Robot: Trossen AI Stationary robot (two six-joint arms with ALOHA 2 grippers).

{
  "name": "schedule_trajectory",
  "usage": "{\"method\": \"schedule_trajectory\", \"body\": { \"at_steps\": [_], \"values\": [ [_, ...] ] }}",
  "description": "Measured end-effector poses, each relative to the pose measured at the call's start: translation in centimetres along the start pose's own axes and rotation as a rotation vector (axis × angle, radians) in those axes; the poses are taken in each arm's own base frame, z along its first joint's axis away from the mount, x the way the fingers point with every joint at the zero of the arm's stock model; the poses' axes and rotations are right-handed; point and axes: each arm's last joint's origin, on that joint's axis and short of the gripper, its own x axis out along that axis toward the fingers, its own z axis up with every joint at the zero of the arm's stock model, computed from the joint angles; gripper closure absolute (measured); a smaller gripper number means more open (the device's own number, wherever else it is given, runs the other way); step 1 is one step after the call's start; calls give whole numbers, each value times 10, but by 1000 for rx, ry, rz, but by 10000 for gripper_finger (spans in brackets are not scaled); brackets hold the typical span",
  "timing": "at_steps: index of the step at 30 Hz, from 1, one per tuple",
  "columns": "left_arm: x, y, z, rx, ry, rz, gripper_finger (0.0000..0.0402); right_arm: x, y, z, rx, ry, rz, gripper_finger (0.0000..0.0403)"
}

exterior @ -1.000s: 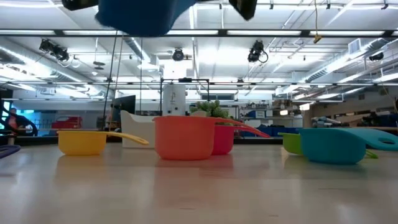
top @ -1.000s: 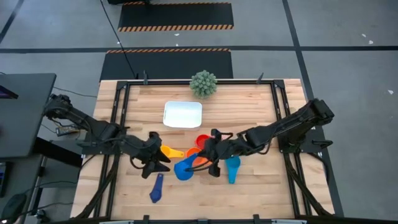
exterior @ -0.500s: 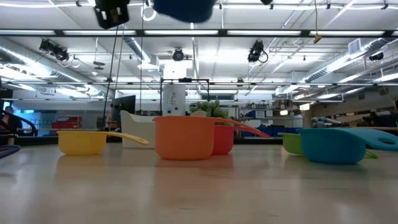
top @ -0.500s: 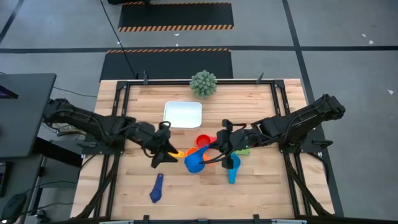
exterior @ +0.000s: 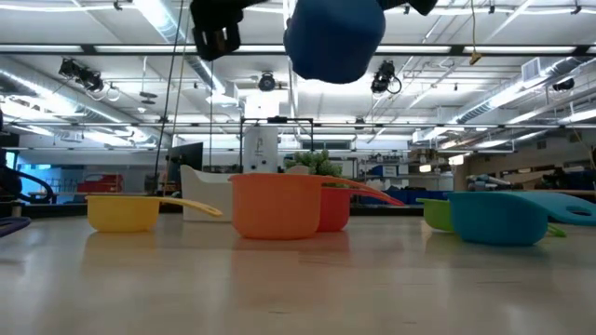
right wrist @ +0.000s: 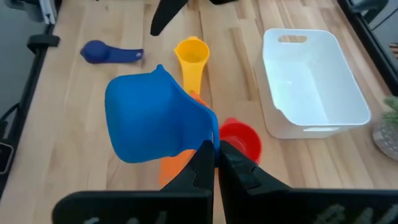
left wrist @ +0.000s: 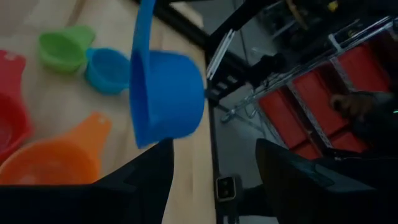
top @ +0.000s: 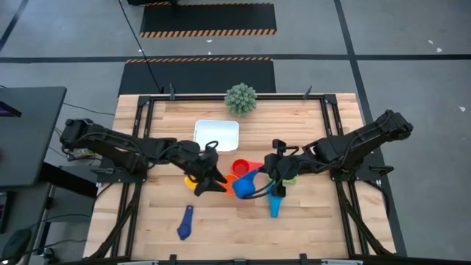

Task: Nest measuring cups in basket
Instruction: Stack the left light blue measuring cup on top of the orange measuring cup

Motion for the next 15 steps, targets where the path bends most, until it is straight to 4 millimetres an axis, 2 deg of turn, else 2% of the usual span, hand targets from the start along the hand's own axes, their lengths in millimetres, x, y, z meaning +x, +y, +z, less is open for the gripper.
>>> {"method": "schedule_trajectory", "body": {
  "at_steps": [8, 15],
  "values": [
    [0, 4, 9, -28, -4, -80, 171, -19, -1, 5, 8, -79, 63, 392],
    [-2, -1, 18, -24, -52, -185, 171, -34, -7, 13, 33, -175, 83, 392]
  ]
}}
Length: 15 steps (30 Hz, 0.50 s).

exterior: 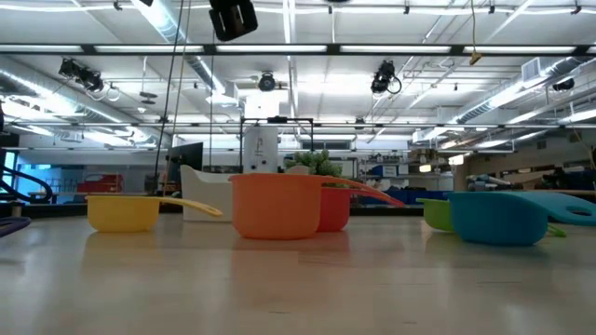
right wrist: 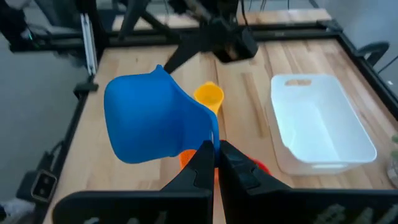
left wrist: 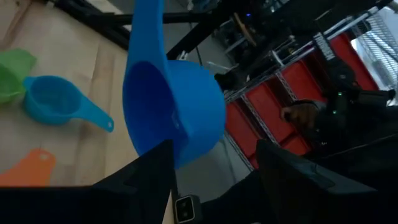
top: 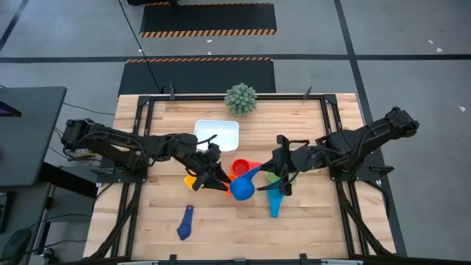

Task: Nest measuring cups in basket
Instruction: Stack the left light blue measuring cup on top of the orange measuring cup

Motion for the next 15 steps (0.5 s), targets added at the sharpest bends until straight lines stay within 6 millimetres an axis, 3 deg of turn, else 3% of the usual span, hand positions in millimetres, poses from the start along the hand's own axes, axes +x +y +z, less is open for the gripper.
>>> {"method": "schedule_trajectory", "body": {
  "at_steps": [10, 15],
  "values": [
    [0, -4, 4, 22, -46, -32, 171, -1, -5, 8, 46, -70, -5, 392],
    [0, -5, 5, 24, -51, -36, 190, -1, -5, 12, 49, -102, -1, 392]
  ]
}}
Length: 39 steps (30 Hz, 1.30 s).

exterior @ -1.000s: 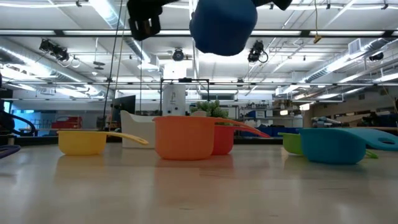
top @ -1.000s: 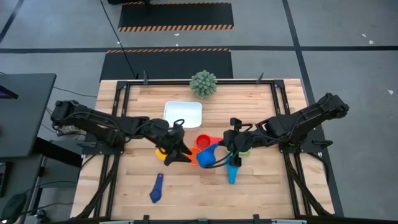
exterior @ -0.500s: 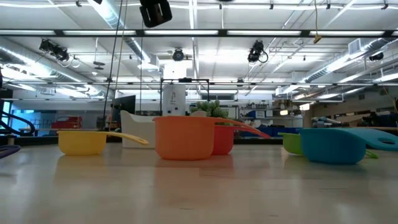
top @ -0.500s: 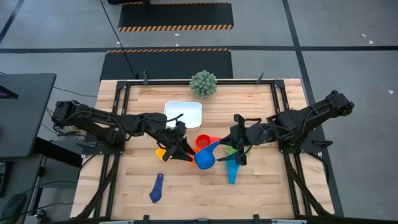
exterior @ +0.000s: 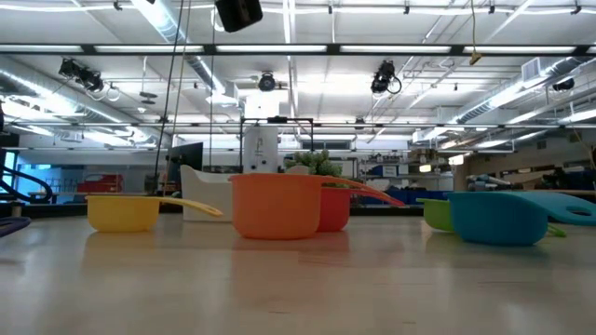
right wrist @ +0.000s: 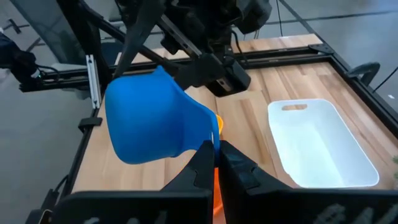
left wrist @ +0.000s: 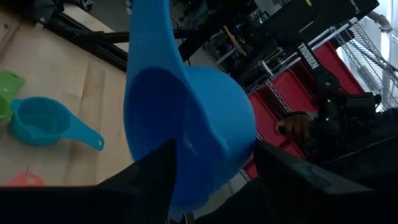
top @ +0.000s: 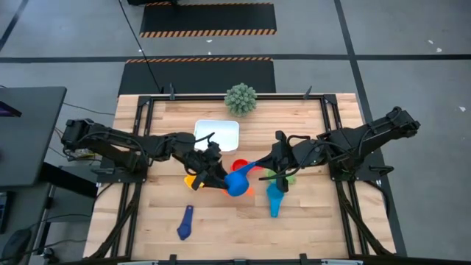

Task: Nest measuring cups in basket
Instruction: Stack the left light blue measuring cup on top of the orange measuring cup

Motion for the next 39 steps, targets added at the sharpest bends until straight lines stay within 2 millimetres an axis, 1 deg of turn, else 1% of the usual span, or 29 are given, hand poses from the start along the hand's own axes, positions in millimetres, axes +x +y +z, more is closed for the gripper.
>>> {"method": "schedule_trajectory", "body": {
  "at_steps": [4, 7, 14, 19, 22, 28, 32, 35, 39],
  "values": [
    [0, -1, 0, 1, 8, -10, 227, 0, 0, 0, -1, -1, 0, 392],
    [0, -1, -1, 3, 20, -26, 263, 0, 0, 0, -17, -5, 2, 392],
    [-1, -10, 5, 59, 5, -153, 344, -1, 4, 7, -73, -75, 25, 389],
    [-1, -14, 8, 90, -8, -199, 388, 0, 3, 11, -71, -111, 18, 376],
    [-1, -13, 7, 84, 6, -194, 393, 0, 3, 11, -89, -116, 11, 351],
    [-1, -12, 6, 84, 7, -192, 393, 0, 2, 10, -80, -109, -11, 278],
    [-1, -12, 7, 105, -11, -176, 393, -7, -2, 8, -41, -80, -37, 237],
    [-1, -12, 7, 110, -13, -169, 393, -15, -7, 2, 15, -19, -51, 218],
    [0, -7, 4, 113, 2, -114, 393, -27, -14, -8, 97, 87, -84, 207]
  ]
}}
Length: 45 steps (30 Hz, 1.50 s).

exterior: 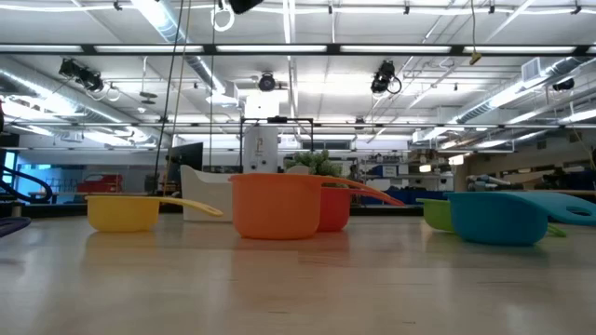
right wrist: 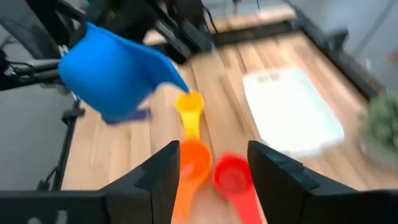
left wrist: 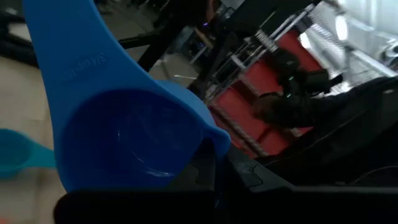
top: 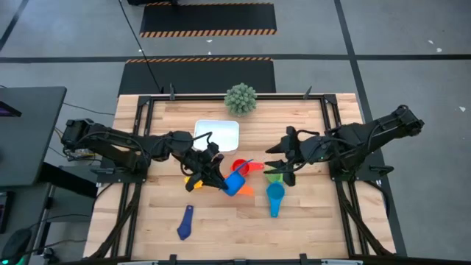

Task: Nest measuring cups in basket
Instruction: Stack the left light blue measuring cup on top of the orange measuring cup

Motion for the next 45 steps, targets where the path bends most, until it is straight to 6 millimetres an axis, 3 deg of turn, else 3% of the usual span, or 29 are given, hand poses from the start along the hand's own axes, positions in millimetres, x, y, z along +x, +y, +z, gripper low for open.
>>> {"method": "schedule_trajectory", "body": {
  "at_steps": [6, 15, 22, 29, 32, 37, 45],
  "values": [
    [0, 11, -13, 55, 59, 206, 393, -9, -9, -10, 113, 91, -50, 206],
    [5, 20, -43, 246, 176, 557, 393, -10, -13, -17, 151, 146, -131, 206],
    [41, 34, -73, 296, 363, 611, 393, -11, -19, -21, 171, 175, -193, 207],
    [76, 35, -89, 612, 722, 733, 393, -12, -22, -25, 180, 216, -224, 207],
    [87, 35, -94, 818, 871, 746, 393, -12, -22, -25, 181, 216, -223, 207],
    [97, 39, -105, 1120, 1074, 615, 393, -12, -21, -25, 191, 211, -220, 207],
    [86, 35, -103, 1130, 1170, 549, 392, -12, -21, -25, 210, 203, -226, 207]
  ]
}}
